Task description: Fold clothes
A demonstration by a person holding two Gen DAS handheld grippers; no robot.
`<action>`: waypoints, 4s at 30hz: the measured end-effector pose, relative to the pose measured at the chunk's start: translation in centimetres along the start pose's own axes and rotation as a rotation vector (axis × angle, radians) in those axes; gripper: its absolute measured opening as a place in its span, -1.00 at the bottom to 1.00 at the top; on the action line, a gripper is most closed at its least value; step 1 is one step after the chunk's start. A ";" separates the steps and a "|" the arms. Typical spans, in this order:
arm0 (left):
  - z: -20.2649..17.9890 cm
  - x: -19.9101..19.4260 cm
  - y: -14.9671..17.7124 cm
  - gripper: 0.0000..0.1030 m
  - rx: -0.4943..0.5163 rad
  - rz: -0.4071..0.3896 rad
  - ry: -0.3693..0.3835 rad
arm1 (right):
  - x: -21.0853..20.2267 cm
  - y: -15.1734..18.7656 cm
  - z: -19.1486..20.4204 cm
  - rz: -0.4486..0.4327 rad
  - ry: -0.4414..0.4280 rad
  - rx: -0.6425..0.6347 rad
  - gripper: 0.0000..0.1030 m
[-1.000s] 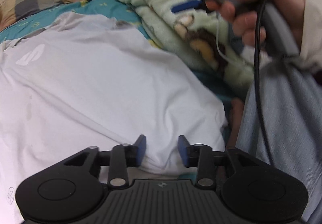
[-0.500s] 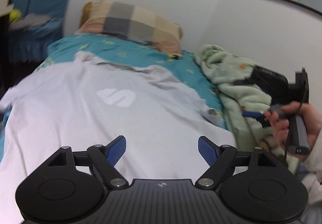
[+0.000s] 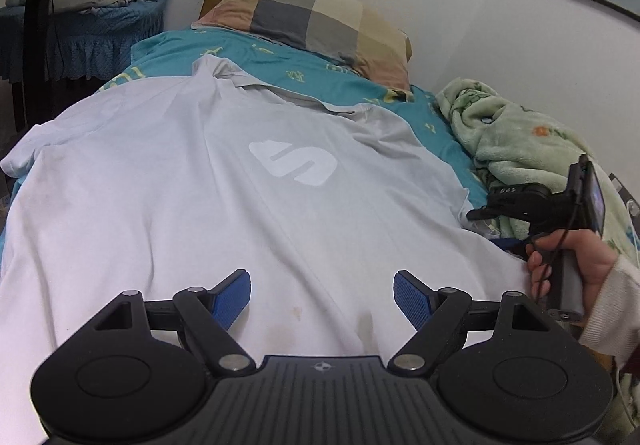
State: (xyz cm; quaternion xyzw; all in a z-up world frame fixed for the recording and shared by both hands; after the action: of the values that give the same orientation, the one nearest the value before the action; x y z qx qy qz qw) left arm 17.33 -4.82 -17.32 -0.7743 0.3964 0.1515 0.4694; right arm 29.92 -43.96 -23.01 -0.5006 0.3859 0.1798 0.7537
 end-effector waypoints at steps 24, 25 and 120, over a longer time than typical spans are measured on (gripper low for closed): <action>2.1 -5.0 -4.2 0.57 -0.101 -0.154 0.010 | -10.0 -5.6 9.6 -0.284 -0.079 -0.282 -0.89; 2.2 -5.1 -4.4 0.57 -0.093 -0.158 0.001 | -8.9 -5.2 8.7 -0.247 -0.060 -0.270 -0.89; -5.7 17.0 -12.3 -0.94 0.247 0.037 -0.129 | -15.7 8.3 2.0 -0.015 -0.357 -0.002 0.41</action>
State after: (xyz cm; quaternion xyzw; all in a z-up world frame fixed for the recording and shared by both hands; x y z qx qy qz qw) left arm 36.75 -14.63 -17.23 -0.6917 0.3954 0.1596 0.5829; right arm 15.26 -36.79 -15.76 -0.4645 0.2418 0.2607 0.8111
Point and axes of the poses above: each gripper's, at about its wrist camera, not at the fingertips, and x roughly the way its jaws point, z to its left, y to its underside, the point moved 3 cm from there along x, roughly the way its jaws point, and after that the axes turned 13 degrees about -x, right-handed, at the moved point
